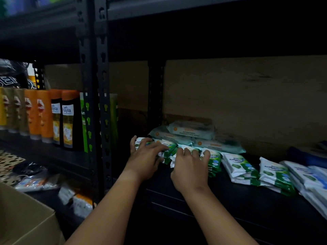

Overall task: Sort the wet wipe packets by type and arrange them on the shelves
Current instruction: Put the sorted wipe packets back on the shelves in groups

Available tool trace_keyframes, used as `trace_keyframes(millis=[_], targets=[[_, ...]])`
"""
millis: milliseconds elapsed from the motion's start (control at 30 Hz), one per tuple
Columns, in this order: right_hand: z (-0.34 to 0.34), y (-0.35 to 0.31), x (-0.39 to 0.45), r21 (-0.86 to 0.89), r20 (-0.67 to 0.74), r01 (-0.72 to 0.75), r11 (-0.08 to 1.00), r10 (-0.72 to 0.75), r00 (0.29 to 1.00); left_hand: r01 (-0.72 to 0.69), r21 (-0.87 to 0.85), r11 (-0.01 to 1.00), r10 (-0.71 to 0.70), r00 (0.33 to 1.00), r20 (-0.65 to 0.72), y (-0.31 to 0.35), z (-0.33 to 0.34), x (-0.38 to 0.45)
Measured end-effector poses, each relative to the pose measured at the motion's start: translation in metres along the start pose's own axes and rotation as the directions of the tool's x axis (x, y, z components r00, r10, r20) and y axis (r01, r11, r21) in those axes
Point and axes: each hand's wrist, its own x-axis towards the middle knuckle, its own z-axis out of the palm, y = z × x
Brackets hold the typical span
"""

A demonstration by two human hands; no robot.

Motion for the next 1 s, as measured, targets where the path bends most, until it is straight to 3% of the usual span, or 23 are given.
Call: trace_keyframes(millis=[300,433,567,667,767,867,933,1000], targets=[[0.002,-0.006,0.0,-0.068,0.022,-0.012,0.998,0.014,1.0,0.023,0.048,0.999,-0.024,0.999,0.022,0.001,-0.001,-0.002],[-0.016,-0.012,-0.017,-0.045,0.002,-0.001,0.999,0.001,1.0,0.073,-0.116,0.991,-0.089,0.987,-0.134,0.01,-0.01,-0.03],[-0.026,-0.02,-0.069,-0.014,-0.204,0.069,0.997,-0.071,0.976,0.025,-0.088,0.996,-0.053,0.94,-0.338,0.023,-0.018,-0.096],[-0.018,-0.033,-0.123,0.065,-0.326,0.138,0.988,-0.11,0.939,0.042,-0.119,0.992,-0.083,0.93,-0.358,0.034,-0.02,-0.157],[-0.002,-0.048,-0.177,0.171,-0.287,0.177,0.969,-0.123,0.95,0.134,-0.172,0.976,-0.175,0.952,-0.251,0.034,-0.01,-0.219],[0.028,-0.066,-0.229,0.269,-0.087,0.12,0.956,-0.1,0.991,0.243,-0.132,0.961,-0.252,0.966,-0.06,0.029,0.006,-0.281],[0.054,-0.078,-0.262,0.32,0.089,0.071,0.945,-0.105,0.991,0.335,-0.091,0.938,-0.325,0.94,0.106,0.021,0.023,-0.322],[0.078,-0.09,-0.295,0.366,0.25,0.025,0.93,-0.125,0.96,0.454,-0.069,0.889,-0.419,0.864,0.279,0.006,0.047,-0.368]])
